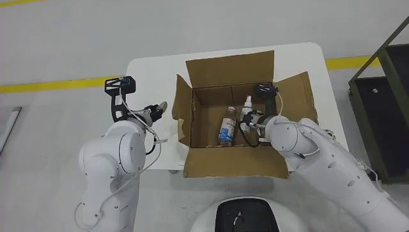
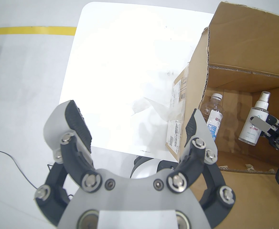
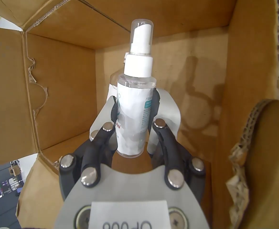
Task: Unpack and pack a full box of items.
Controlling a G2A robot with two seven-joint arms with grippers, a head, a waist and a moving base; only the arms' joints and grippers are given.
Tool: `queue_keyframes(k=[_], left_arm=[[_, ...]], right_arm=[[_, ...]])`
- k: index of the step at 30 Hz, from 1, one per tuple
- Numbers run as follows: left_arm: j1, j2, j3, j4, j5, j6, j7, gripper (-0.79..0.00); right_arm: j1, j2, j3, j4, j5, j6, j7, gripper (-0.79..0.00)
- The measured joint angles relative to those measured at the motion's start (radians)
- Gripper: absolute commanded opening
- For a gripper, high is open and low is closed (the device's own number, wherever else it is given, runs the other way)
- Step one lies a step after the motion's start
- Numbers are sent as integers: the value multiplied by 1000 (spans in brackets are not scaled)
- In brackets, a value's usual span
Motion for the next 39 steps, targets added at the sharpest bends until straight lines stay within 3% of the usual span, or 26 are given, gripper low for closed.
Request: queue_keyframes(k=[8, 23, 38, 39], left_arm=[[0, 0, 0, 0, 0, 0, 0, 0], [0, 0, 0, 0, 0, 0, 0, 0], [0, 0, 0, 0, 0, 0, 0, 0], [0, 0, 0, 0, 0, 0, 0, 0]], right_arm=[[0, -7, -16, 30, -1, -9, 2, -785], [187, -86, -174, 272, 14, 114, 65, -785], [313, -174, -270, 497, 120, 31, 93, -785], [318, -179, -274, 507, 125, 26, 93, -754]])
